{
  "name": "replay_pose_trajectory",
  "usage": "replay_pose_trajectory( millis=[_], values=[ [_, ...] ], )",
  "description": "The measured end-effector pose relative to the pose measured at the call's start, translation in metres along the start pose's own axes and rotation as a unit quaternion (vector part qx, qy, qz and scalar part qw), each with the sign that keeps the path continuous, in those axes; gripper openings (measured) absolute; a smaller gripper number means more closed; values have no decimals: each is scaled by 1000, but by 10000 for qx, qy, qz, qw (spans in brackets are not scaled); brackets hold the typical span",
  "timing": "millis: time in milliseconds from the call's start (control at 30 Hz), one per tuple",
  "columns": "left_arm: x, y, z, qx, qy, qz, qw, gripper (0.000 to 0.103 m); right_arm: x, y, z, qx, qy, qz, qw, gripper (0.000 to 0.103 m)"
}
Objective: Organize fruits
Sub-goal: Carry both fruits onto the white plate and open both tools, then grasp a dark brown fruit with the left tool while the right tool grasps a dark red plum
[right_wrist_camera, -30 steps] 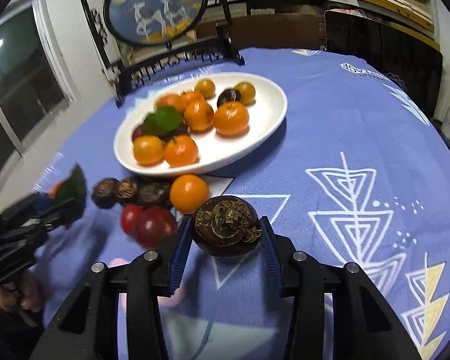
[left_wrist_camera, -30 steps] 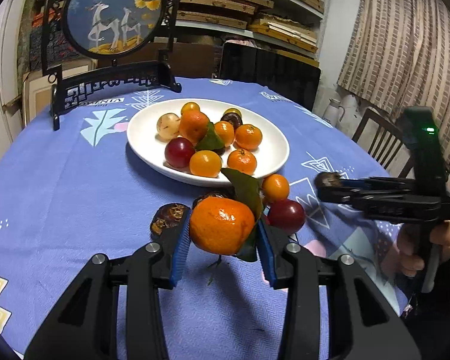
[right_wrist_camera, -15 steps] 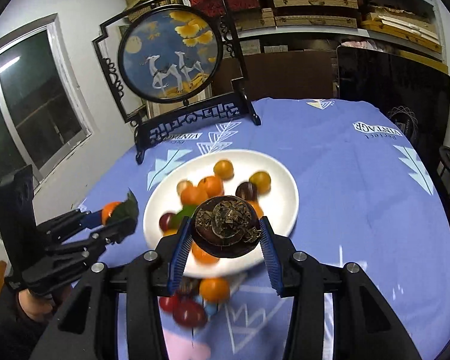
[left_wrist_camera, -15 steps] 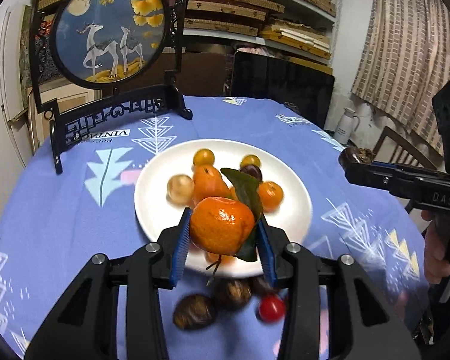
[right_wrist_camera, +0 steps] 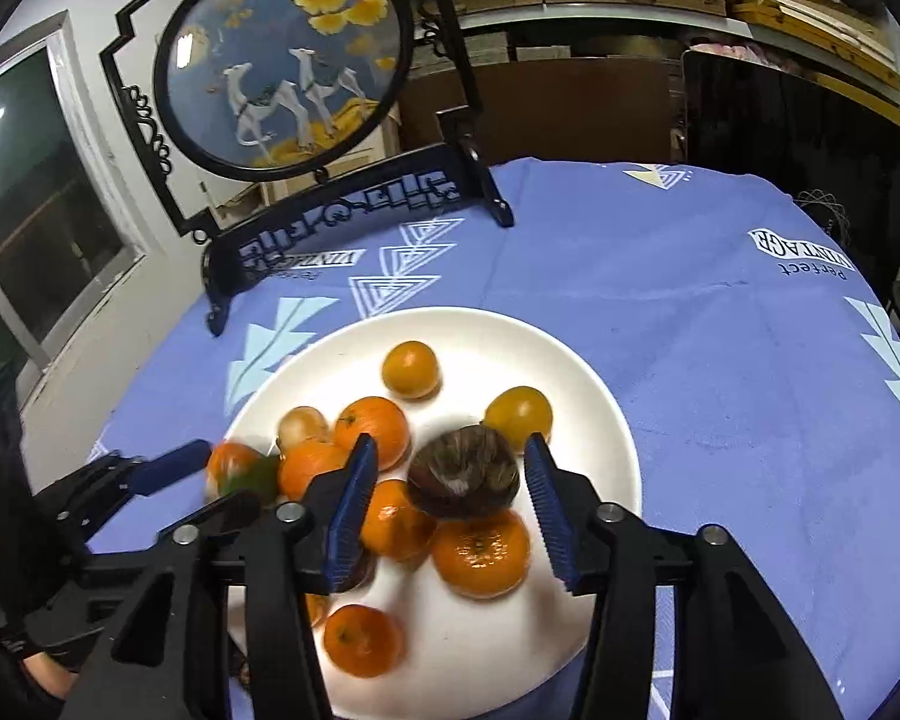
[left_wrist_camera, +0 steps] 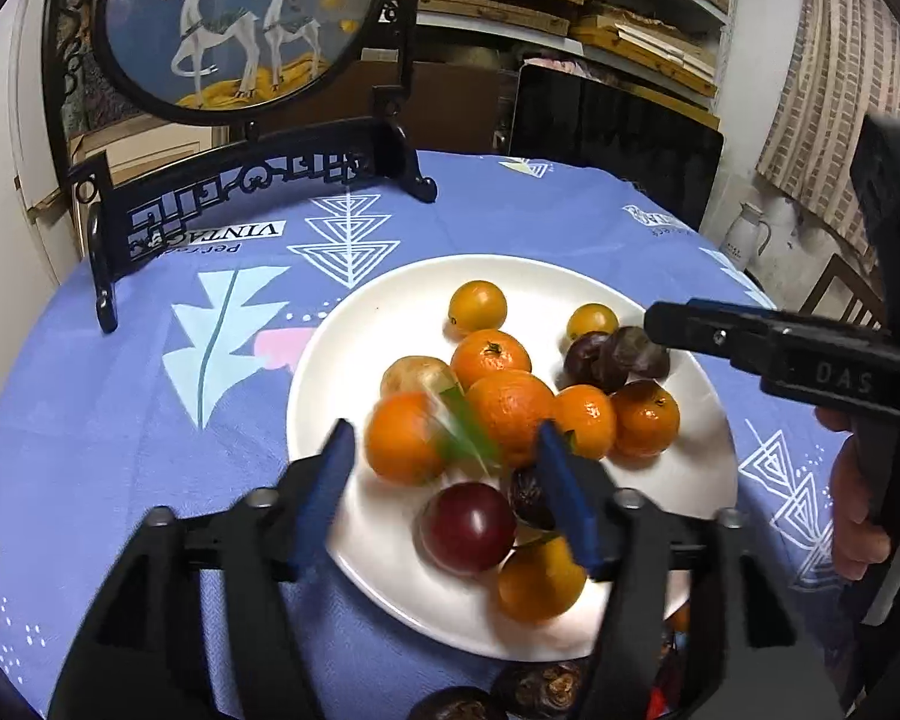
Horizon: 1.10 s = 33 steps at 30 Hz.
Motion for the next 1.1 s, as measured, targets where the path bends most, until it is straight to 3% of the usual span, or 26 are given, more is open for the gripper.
replay_pose_trajectory(
  millis=[267, 467, 667, 900, 933, 1033, 1067, 1100],
  values=[
    [-27, 43, -12, 319, 61, 22, 9995, 77, -29, 67, -7, 8, -148, -103, 9998, 56],
    [-41, 85, -16, 465, -65, 225, 9986, 78, -41, 122, -15, 214, -168, -212, 9994, 56],
    [-42, 114, -7, 497, -485, 456, 9965, 78, -39, 147, -20, 345, -155, -203, 9991, 56],
    [-26, 117, -13, 735, -801, 681, 9917, 77, -43, 152, -21, 308, -345, -296, 9985, 56],
    [-22, 115, -13, 743, -832, 729, 9911, 75, -42, 152, -22, 319, -365, -284, 9984, 56],
    [-11, 110, -12, 687, -640, 957, 9910, 56, -41, 152, -23, 330, -423, -253, 9982, 56],
    [-10, 109, -12, 670, -537, 978, 9915, 44, -41, 152, -23, 333, -436, -234, 9982, 56],
    [-10, 109, -13, 678, -461, 965, 9920, 42, -40, 152, -23, 328, -448, -225, 9982, 56]
  ],
)
Point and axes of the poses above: each gripper's, at about its wrist camera, not at the fingertips, and x roughly the way its jaws point, z to its left, y to its underside, the point moved 1 cm from there along x, roughly the way its jaws point, and after that the axes turned 12 degrees about z, right-handed, at the moved point
